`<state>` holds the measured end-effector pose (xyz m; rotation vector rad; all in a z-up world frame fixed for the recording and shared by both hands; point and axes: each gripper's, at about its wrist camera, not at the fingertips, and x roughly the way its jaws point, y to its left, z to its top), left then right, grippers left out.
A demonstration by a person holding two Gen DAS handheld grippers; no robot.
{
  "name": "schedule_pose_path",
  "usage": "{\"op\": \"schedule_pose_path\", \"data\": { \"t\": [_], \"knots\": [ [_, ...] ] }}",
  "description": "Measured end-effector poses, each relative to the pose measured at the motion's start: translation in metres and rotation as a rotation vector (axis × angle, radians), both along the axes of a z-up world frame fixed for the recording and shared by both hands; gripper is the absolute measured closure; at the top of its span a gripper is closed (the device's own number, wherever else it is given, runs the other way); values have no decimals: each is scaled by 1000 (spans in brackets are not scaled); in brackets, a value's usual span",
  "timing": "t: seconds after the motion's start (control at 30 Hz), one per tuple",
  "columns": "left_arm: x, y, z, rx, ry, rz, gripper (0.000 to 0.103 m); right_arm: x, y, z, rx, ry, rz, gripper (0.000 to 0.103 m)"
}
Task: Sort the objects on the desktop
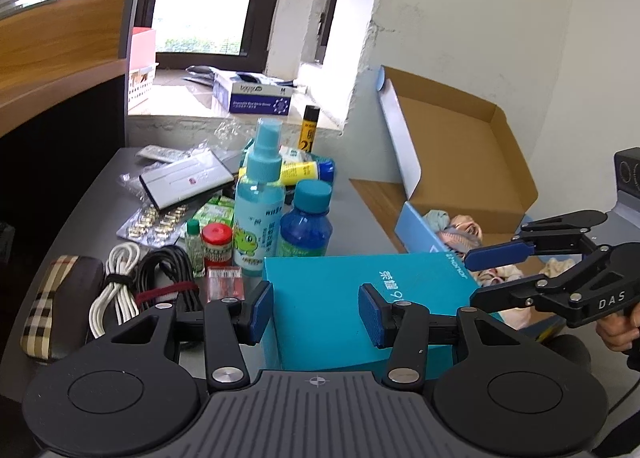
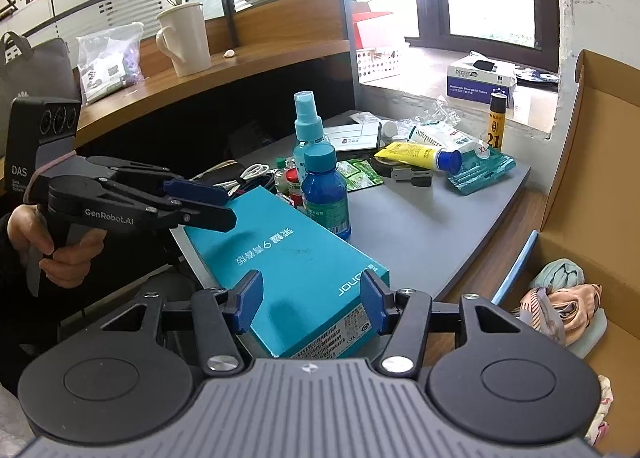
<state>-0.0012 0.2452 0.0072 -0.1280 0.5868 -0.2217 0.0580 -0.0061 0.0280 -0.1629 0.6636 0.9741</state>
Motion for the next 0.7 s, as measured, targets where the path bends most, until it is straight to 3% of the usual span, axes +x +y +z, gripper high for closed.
{"op": "schedule_pose_path", "data": {
  "t": [0.7],
  "knots": [
    [-3,-9,-10,43,-6,13,50,0,0,-17,5,5,-48,42]
  ]
}}
